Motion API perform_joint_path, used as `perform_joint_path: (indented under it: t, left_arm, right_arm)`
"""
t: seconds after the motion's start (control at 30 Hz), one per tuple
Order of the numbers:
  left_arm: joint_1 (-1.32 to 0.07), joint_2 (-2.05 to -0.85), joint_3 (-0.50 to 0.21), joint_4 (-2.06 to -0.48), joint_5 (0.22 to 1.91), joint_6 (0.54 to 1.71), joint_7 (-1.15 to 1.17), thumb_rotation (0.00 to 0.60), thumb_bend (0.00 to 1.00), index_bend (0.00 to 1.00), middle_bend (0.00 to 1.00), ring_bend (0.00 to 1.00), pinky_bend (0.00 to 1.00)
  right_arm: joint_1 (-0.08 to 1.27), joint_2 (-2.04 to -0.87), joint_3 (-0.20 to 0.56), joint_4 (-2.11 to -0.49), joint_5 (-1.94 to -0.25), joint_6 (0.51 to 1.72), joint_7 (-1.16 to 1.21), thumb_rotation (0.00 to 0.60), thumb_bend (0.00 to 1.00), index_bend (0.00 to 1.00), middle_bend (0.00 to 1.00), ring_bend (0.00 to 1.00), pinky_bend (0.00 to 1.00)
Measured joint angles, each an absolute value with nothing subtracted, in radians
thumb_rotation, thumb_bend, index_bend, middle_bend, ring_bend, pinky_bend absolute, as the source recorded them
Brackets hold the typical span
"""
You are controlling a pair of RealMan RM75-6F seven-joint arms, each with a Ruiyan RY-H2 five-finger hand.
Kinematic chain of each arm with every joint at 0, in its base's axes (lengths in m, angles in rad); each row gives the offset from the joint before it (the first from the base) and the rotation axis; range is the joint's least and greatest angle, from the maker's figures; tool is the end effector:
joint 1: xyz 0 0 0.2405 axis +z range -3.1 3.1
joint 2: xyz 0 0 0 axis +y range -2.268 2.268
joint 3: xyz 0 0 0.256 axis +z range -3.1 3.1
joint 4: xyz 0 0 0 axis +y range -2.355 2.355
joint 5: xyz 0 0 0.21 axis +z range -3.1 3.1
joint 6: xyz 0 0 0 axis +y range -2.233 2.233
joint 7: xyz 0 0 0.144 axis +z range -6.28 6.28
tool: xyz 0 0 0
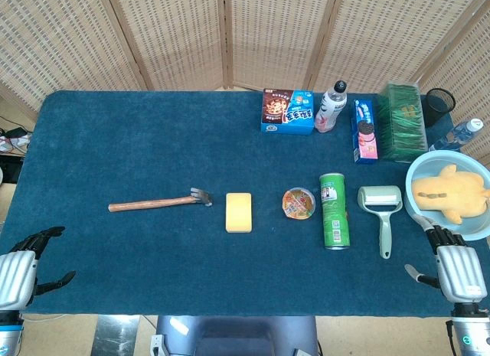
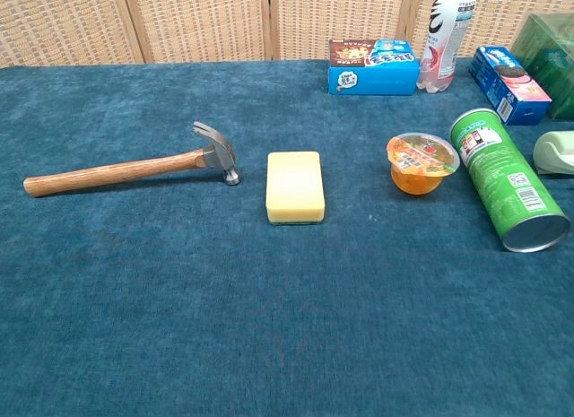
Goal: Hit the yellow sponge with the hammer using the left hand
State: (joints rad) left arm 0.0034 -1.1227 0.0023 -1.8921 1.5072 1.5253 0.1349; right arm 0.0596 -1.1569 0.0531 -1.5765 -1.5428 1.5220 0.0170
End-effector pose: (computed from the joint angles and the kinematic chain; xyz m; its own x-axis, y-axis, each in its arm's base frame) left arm -0.2678 0.1422 0.1375 0.2552 0.0566 0.9652 0.9641 0.0606 -0.2585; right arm -0.3112 -0.1739 0.1531 0.3791 0.0274 0.9250 -0.9247 -0.0276 0.3798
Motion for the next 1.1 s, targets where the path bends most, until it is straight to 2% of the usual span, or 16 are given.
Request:
perform_joint_path:
  t: [0.63,0.77,0.9,1.1]
  left_arm:
    - [0.001,-1.074,0.005,-1.908,1.524,1.528,0.122,0.6,0.13,0.21,0.28,0.27,0.32]
    - [-0.023,-1.063,-0.006,-1.905,1.515,1.492,0.123,0.6,0.13,0.27,0.28,0.27,0.34]
    - [-0.069,-1.053,-0.027,-1.904,1.484,1.425,0.133,0.6,0.12,0.34,0.33,0.27,0.37]
    - [-0.159,-1.06,-0.073,-1.899,1.405,1.309,0.172,0.6,0.13,0.35,0.34,0.27,0.37]
  right_arm:
    - [0.038,-1.16,0.046,-1.564,-1.558,1.555,0.042,0.6,0.18,0.15,0.22,0.28,0.27]
    - [0.036,-1.16,0.046,-1.562,-1.557,1.556,0.045,0.6,0.18,0.15,0.22,0.28,0.27]
    - [0.032,-1.16,0.049,-1.558,-1.546,1.558,0.051,0.6,0.18,0.17,0.22,0.29,0.28]
    - [0.031,-1.159,0.053,-1.552,-1.532,1.55,0.055,0.6,0.18,0.17,0.22,0.29,0.28]
